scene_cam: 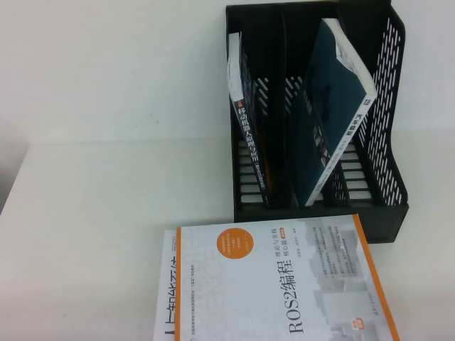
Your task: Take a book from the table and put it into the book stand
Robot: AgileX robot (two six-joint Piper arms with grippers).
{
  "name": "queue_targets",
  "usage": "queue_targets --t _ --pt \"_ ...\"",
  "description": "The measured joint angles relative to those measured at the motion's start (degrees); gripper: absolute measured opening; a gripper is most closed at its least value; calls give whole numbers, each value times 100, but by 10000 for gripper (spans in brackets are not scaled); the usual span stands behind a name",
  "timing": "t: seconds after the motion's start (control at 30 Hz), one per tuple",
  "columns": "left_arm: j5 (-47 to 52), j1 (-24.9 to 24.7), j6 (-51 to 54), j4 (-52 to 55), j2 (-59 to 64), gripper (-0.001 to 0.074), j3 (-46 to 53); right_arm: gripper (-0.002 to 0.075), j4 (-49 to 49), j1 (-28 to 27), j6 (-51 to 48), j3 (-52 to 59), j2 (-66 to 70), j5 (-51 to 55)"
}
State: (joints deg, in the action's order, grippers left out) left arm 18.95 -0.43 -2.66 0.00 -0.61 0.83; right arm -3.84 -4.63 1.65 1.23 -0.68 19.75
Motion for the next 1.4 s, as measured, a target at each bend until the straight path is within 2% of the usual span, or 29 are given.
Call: queue_targets --t 1.4 --pt "0 0 103 0 0 -2 0 -3 -13 0 0 0 0 0"
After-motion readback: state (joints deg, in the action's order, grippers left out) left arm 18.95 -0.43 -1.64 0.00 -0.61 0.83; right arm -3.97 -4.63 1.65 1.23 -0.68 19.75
